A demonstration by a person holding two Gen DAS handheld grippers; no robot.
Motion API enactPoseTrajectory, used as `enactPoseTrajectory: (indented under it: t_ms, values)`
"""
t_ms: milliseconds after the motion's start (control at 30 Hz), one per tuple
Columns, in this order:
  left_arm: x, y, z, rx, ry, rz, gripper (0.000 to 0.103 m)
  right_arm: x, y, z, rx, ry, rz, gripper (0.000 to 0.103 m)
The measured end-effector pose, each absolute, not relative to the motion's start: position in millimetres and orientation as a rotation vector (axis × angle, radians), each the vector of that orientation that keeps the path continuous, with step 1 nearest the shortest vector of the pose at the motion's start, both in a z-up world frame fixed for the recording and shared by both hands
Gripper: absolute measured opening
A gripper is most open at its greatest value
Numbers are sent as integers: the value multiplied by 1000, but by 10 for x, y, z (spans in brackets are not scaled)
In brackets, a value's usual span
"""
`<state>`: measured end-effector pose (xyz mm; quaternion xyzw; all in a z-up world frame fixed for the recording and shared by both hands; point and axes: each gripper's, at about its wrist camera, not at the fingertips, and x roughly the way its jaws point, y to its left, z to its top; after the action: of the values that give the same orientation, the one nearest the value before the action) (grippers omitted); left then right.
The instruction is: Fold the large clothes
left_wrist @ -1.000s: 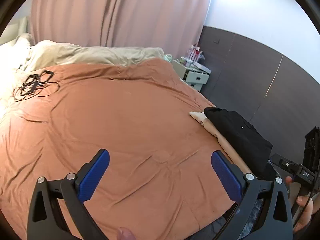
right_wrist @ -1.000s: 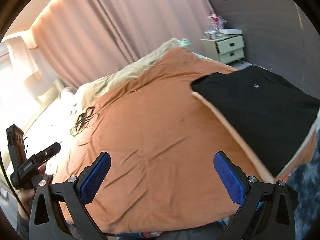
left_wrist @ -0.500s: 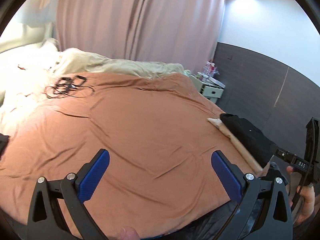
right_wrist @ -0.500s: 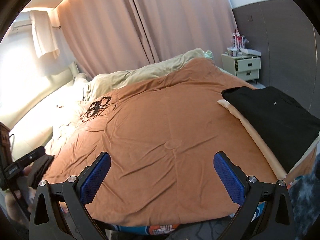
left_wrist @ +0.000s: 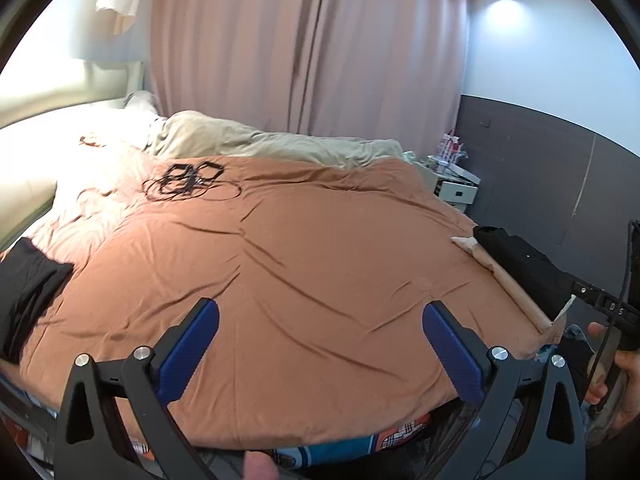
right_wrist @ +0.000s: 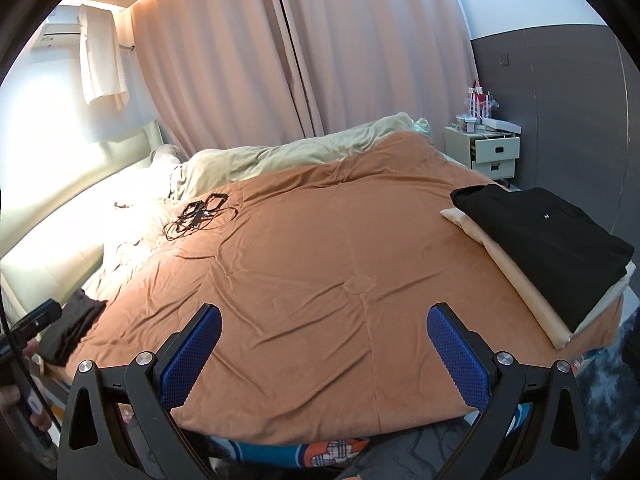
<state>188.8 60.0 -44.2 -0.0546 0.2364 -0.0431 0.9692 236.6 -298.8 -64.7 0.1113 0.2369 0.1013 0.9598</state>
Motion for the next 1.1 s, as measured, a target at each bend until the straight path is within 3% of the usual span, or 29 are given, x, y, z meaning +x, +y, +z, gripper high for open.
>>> enactPoseTrajectory:
  t_ms: [1100]
  values:
    - [1422,583,-488,-75,395,18,103,2039,-2790,-904,169,427,233,103]
